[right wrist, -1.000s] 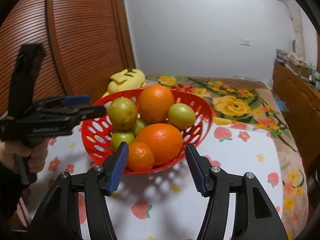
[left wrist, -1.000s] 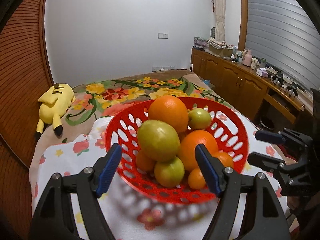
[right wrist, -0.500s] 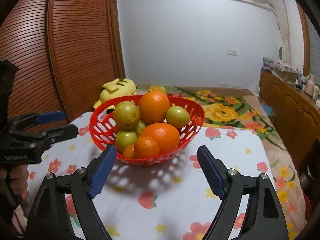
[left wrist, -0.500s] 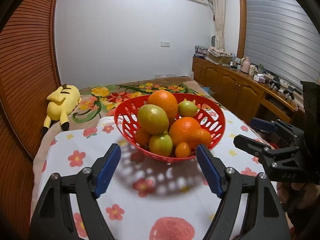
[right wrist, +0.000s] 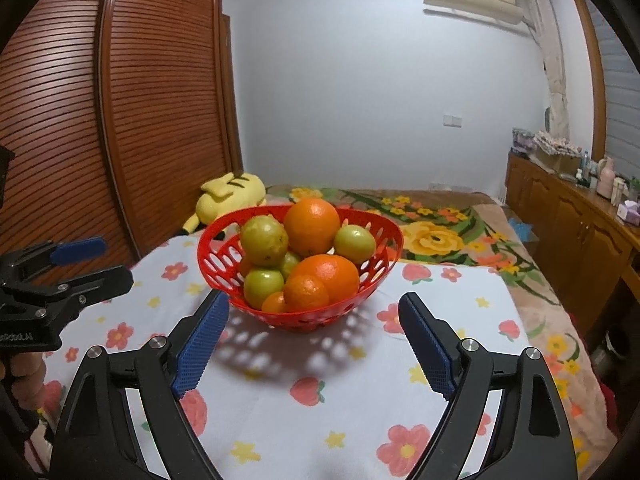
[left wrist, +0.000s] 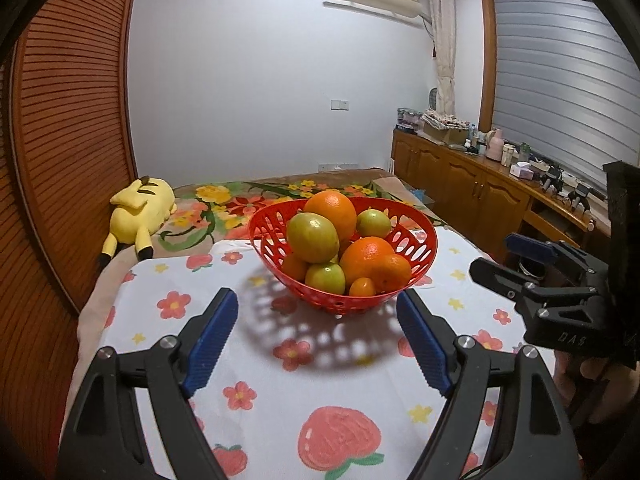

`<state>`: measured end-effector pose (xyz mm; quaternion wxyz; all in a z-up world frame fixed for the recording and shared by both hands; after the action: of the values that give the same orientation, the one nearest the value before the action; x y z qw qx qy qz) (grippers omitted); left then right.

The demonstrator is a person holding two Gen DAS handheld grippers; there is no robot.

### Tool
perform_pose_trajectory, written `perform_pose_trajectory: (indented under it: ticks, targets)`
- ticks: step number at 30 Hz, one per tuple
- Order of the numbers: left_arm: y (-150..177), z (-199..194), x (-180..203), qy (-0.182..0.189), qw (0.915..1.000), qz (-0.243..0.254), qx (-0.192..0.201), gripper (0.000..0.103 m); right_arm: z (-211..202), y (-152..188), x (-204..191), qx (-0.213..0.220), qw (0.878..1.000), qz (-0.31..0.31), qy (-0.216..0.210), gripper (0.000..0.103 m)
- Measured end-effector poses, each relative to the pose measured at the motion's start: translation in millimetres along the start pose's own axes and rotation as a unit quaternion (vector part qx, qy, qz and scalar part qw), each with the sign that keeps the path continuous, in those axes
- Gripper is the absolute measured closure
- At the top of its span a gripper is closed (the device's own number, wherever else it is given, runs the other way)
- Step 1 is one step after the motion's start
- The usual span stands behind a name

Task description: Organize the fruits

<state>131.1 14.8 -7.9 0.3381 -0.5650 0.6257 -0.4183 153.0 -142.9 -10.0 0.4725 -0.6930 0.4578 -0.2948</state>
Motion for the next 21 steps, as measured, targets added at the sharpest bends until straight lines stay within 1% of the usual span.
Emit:
perform_pose_trajectory:
  ticks: [10, 21]
  targets:
    - [-3, -26, 2, -0.023, 0.9993, 0.008, 0.027, 0.020, -28, -5, 0, 0.035, 0.999, 0.006, 0.016, 0.014]
    - [1, -31, 1, -0.018, 0.9994, 0.001, 0.028, 0.020, -39, -6, 0, 0.047, 0.999, 0.005, 0.026, 0.014]
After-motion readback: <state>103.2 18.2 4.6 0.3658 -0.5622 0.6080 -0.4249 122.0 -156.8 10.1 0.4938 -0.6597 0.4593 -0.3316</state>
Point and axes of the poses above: each gripper's, at about its wrist camera, not at the fingertips, and z roughly the way its jaws point, x to its right, y to its underside, the point moved 4 cm from there along z, roughly the way its jaws point, and after that the axes turned 5 degrees about x, right-handed, at the moved point
